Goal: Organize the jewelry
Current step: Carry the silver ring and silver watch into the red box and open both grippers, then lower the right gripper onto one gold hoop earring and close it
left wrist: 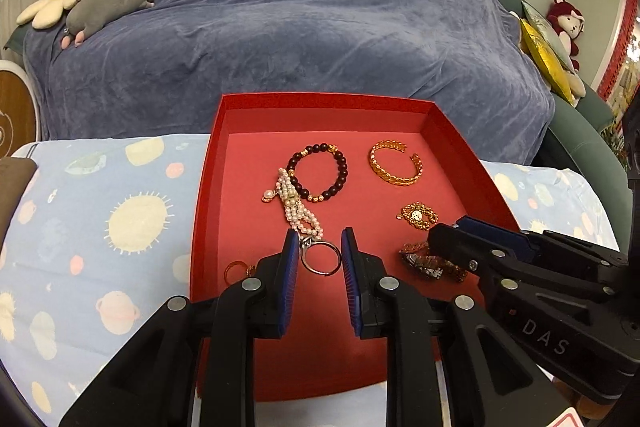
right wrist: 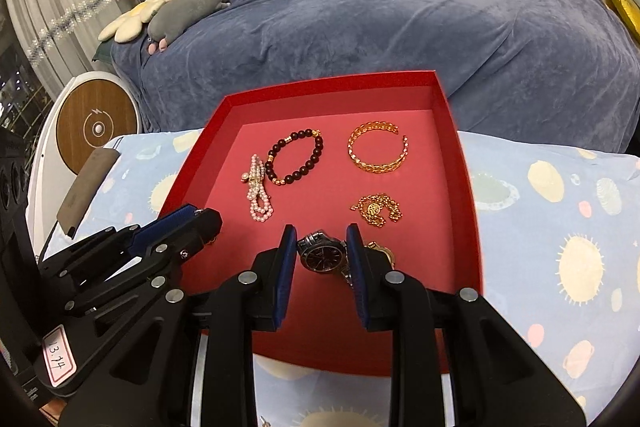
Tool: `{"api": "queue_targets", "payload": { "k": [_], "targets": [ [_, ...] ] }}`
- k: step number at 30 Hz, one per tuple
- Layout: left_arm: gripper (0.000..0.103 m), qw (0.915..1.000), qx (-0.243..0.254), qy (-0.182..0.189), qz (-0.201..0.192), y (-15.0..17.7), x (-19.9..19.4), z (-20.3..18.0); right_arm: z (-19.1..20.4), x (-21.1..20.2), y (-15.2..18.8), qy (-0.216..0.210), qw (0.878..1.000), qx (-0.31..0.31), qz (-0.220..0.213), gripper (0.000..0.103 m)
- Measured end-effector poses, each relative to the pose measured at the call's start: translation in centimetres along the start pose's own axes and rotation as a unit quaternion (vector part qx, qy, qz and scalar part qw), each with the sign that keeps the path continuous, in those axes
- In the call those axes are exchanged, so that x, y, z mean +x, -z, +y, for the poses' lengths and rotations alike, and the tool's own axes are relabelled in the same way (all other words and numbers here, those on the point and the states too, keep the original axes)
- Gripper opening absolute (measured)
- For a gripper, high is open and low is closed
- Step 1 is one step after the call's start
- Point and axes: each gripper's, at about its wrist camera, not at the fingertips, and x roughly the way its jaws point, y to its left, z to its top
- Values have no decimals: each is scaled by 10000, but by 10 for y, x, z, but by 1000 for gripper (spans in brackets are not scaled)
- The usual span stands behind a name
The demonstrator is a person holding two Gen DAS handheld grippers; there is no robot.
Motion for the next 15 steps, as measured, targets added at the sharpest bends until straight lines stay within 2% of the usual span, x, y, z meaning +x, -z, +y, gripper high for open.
{"api": "queue_targets", "payload": {
  "k": [2,4,6,10,15],
  "targets": [
    [33,9999,-44,-144,-7,-2,6,3,-1,4,-3,18,9999,77,-85,26],
    [55,9994,-186,-267,-113,-5,6,10,-1,1,-7,46,9997,82,-215,27],
    [63,9984,-424,-305,-220,-9,2,19,0,-9,-9,29,9992,79,-379,29],
    [63,9972,-555,-341,-379,-12,-16,29,-1,-38,-3,29,9985,29,-554,35],
    [63,9970,-446,-397,-484,-4,-51,28,0,-79,22,-21,9984,-71,-561,35]
  ]
}}
